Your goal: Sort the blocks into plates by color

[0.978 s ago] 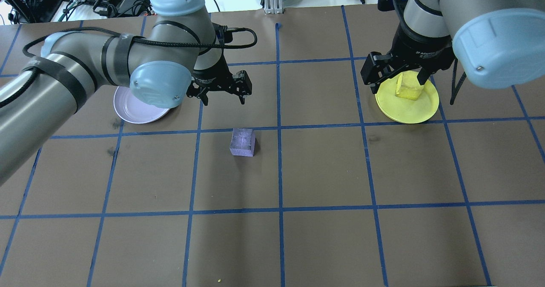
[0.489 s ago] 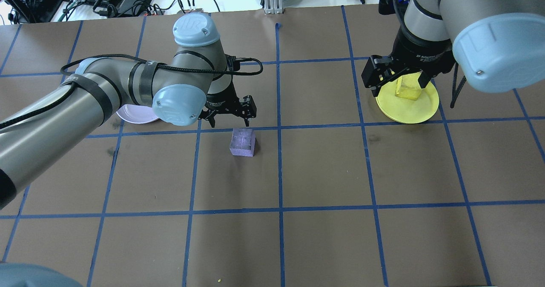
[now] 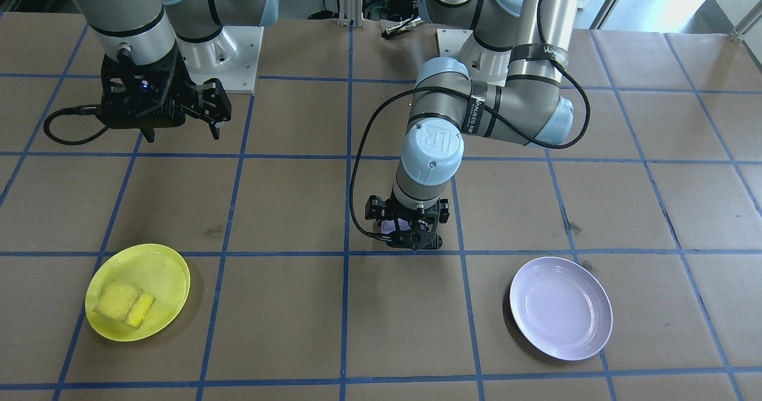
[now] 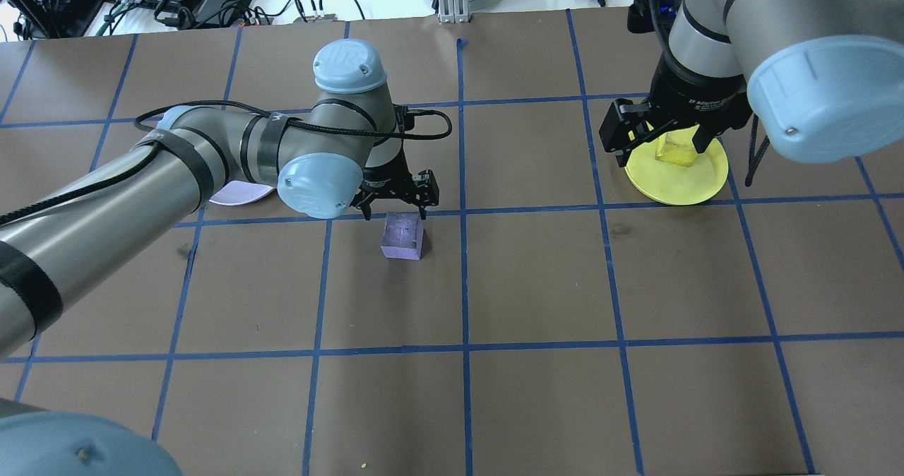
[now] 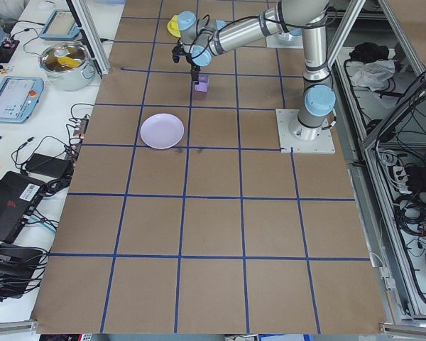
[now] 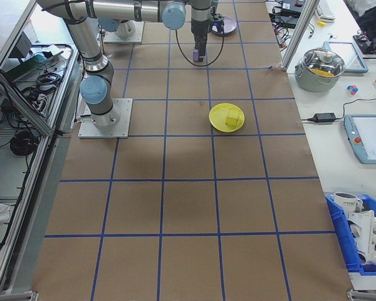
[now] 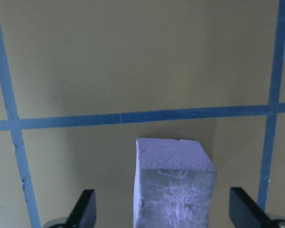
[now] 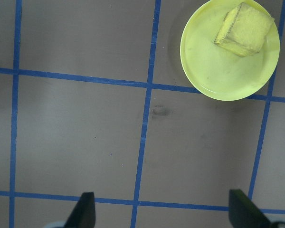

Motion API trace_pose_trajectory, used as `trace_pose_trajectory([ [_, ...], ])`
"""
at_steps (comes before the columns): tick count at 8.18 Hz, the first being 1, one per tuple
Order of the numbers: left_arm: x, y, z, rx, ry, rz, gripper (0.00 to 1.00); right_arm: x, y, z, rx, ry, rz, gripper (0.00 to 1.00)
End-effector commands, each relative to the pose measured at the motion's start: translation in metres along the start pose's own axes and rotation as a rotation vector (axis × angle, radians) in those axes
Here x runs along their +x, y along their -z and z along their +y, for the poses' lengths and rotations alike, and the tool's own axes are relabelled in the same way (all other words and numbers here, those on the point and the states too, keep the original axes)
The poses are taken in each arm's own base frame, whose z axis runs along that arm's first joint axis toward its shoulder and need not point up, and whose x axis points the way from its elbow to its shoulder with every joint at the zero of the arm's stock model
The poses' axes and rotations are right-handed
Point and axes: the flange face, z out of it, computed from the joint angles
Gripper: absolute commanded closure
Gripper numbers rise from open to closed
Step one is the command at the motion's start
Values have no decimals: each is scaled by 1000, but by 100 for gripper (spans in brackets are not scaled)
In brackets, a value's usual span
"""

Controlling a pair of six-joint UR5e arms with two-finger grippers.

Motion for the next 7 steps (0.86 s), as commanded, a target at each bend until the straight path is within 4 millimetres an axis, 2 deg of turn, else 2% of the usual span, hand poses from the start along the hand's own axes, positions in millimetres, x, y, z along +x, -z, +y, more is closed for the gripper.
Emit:
trace_pose_trajectory([
  [1,8,-16,-9,20,-30,-4,0,0,2,0,6,1,-1,0],
  [2,7,-12,-6,25,-33,-3,0,0,1,0,5,-2,-2,0],
  [7,8,-25,-1,-4,-21,-8,0,0,4,5,-2,21,6,0],
])
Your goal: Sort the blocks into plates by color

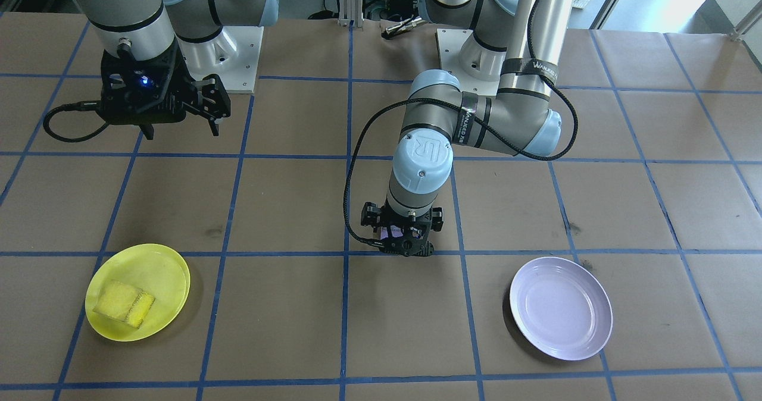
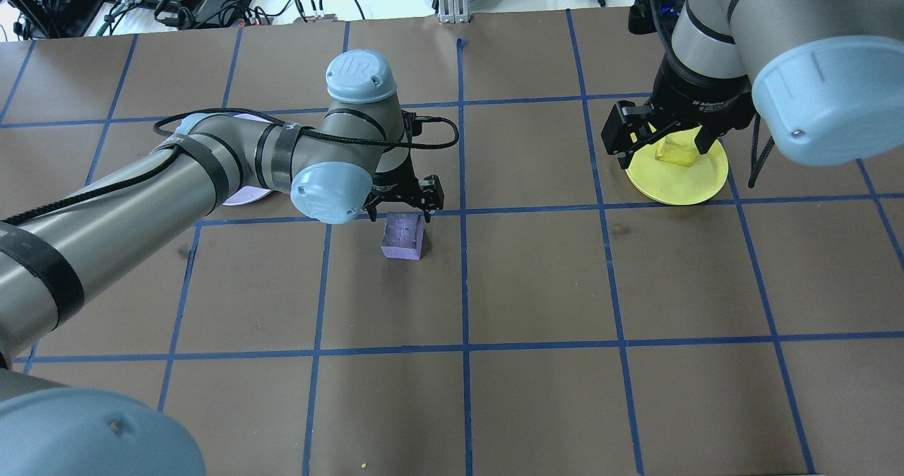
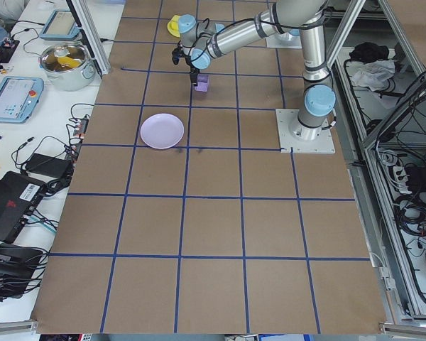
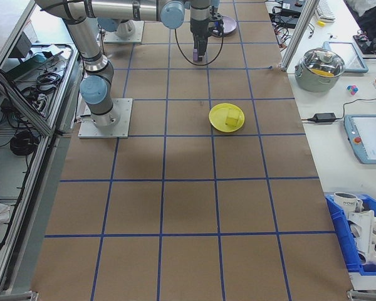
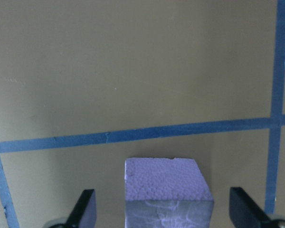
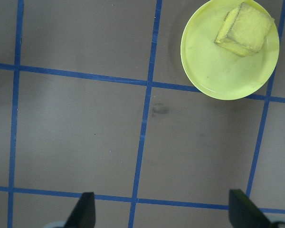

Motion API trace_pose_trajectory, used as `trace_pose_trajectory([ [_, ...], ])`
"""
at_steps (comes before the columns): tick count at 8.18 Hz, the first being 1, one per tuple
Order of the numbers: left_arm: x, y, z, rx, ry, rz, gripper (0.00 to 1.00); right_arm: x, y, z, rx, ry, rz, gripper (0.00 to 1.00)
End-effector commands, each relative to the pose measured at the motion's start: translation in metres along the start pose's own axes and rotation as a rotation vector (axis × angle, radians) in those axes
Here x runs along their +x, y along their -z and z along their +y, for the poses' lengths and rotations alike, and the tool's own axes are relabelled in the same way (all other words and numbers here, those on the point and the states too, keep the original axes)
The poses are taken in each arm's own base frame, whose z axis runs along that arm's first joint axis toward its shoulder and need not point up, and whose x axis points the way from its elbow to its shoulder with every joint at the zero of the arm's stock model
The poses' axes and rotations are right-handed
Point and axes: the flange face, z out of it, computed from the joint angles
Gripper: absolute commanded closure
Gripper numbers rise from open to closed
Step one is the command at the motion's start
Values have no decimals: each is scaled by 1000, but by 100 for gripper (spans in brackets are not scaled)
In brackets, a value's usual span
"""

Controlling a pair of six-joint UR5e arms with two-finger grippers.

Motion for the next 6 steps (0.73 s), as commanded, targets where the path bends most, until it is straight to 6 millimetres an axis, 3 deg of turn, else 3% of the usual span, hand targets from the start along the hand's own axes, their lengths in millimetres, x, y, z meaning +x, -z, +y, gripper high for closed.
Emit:
trace_pose_trajectory([
  [1,-1,-14,14,-35,5,0,0,0,-2,2,-8,14,14,0],
  [3,-3,-21,24,-52,7,-9,0,1,-3,-1,2,1,9,0],
  [4,-3,-20,19,-39,18,-7,21,0,-3,-1,3,2,9,0],
  [5,-2,-19,16,-17,8,-6,54,0,-2,-2,8,-1,8,0],
  [6,-2,-22,15,-17,6,-6,72,1,-2,-2,6,5,21,0],
])
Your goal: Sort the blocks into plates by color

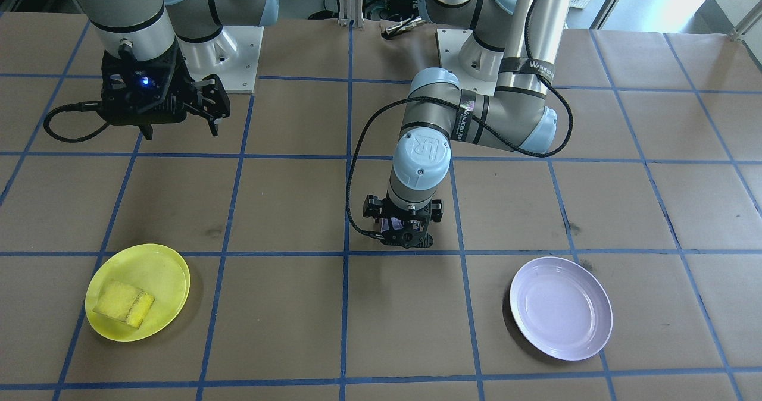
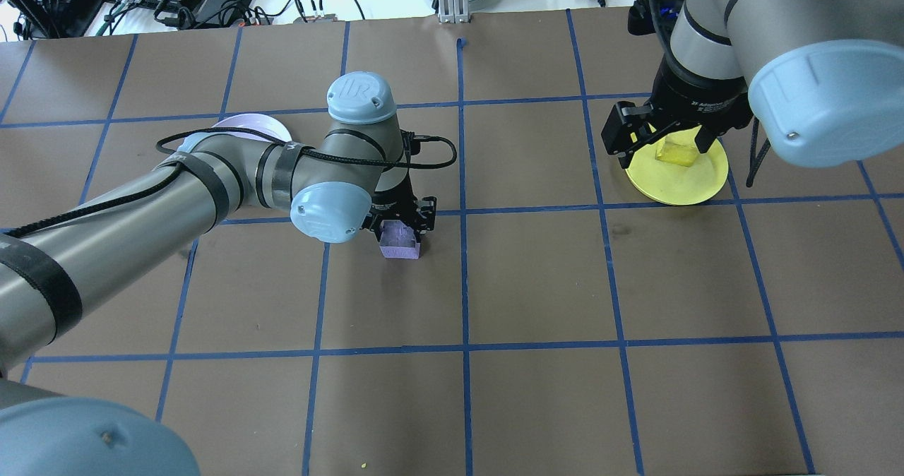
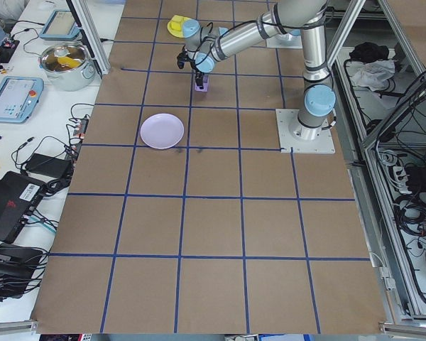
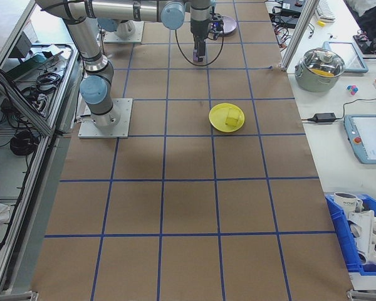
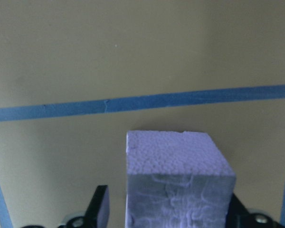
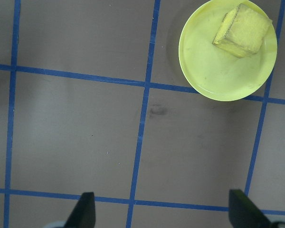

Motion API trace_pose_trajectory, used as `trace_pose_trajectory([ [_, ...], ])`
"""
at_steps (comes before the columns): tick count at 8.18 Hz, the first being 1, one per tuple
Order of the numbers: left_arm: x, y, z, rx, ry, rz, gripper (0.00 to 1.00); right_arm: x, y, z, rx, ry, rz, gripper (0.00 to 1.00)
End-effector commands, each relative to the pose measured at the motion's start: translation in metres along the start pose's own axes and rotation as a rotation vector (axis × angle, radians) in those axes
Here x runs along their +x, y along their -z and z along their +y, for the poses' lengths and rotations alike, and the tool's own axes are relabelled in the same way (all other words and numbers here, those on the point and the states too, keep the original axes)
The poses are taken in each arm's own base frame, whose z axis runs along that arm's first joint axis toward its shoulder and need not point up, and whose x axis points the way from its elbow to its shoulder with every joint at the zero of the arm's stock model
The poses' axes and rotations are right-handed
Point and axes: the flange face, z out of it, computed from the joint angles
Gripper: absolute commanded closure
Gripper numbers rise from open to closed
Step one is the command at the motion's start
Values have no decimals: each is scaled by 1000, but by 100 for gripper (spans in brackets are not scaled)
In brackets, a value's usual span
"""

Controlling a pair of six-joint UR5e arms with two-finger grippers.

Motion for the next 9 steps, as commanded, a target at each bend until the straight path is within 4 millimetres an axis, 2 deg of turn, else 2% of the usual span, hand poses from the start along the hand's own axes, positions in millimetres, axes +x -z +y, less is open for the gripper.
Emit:
trace_pose_trajectory([
  [1,0,0,-4,19,-12,0,89,1,0,-1,3,7,2,0],
  [2,-5,15,-4,38,-5,5,94,1,3,-2,16,6,-3,0],
  [3,-13,40,-5,73,8,10,94,3,7,-4,30,5,3,0],
  [4,-36,68,-7,81,28,-6,94,4,5,-3,25,-1,12,0],
  [6,-93,130,-17,85,2,-23,94,3,3,-3,21,-11,4,0],
  [7,-128,151,-26,98,47,-18,94,2,3,-4,20,-11,0,0],
  [9,-208,172,-42,103,28,-14,94,2,-1,-6,12,-10,-2,0],
])
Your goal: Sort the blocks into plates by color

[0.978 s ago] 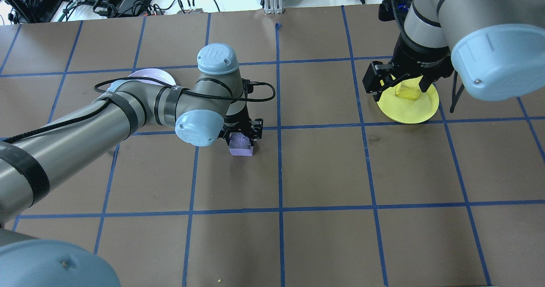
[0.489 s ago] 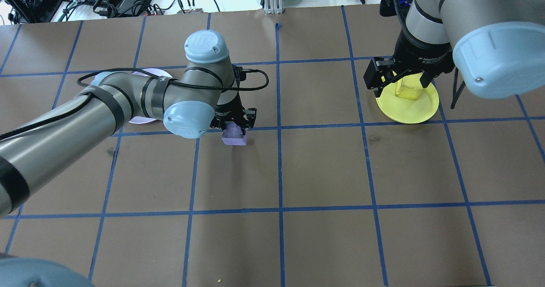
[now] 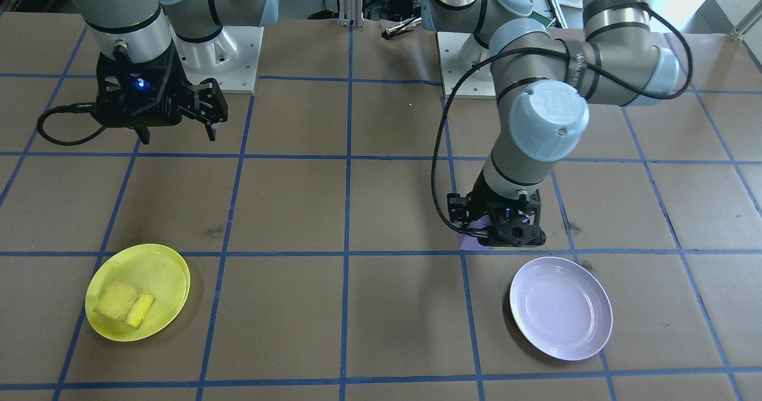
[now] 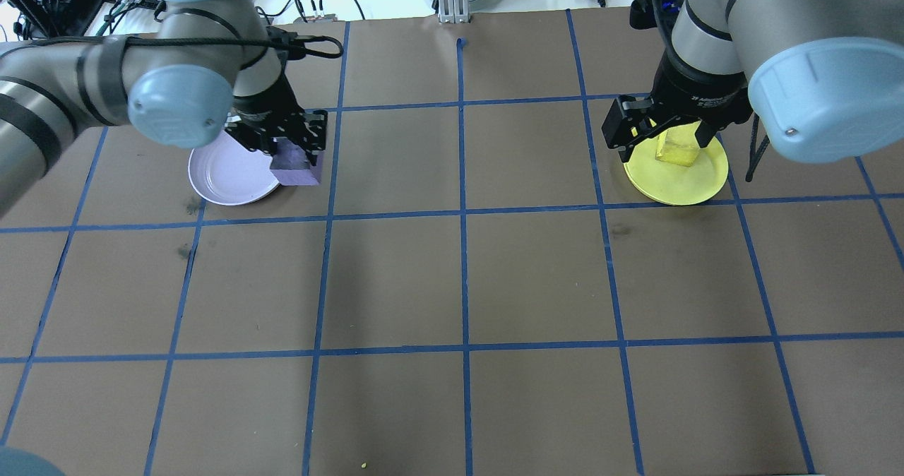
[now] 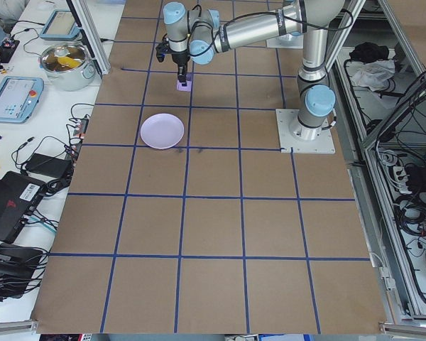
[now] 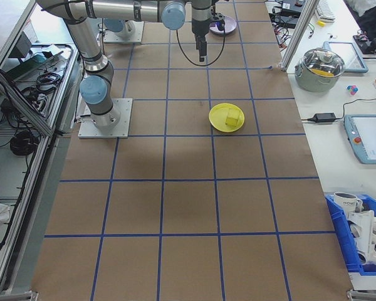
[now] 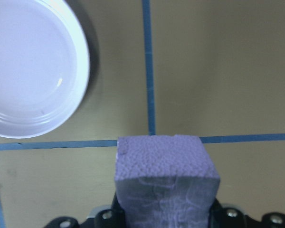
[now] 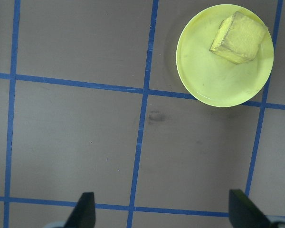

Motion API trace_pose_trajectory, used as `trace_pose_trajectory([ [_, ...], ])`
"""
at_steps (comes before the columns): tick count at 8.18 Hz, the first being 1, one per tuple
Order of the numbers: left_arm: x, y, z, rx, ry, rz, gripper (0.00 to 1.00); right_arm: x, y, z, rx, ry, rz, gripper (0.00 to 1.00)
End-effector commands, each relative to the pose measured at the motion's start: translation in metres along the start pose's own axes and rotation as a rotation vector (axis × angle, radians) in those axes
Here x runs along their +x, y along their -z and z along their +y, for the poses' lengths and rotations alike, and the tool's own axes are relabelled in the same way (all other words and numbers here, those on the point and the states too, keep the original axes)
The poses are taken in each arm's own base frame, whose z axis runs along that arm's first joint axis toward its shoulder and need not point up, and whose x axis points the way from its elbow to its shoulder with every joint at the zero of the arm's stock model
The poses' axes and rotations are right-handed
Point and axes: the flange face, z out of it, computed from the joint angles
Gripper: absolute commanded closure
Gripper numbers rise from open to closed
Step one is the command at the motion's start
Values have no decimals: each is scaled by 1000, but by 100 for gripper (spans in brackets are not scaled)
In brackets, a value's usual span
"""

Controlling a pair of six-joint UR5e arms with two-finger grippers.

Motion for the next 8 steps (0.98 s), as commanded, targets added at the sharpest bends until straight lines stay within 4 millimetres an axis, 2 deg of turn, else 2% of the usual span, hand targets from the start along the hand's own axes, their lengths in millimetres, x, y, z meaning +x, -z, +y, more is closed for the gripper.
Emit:
trace_pose_trajectory([
  [1,-109,19,-29,12,-36,6,94,0,-3,-1,-7,0,-2,0],
  [2,-127,12,-39,13,-39,8,94,-1,-3,-2,1,-1,-6,0],
  [3,-136,-9,-53,-3,-46,11,94,-1,-3,-2,2,-1,-6,0],
  [5,-143,-30,-85,9,-44,11,94,-1,-3,-2,2,-1,-6,0],
  [8,-146,-67,-98,4,-35,9,94,0,-3,-2,3,-1,-6,0],
])
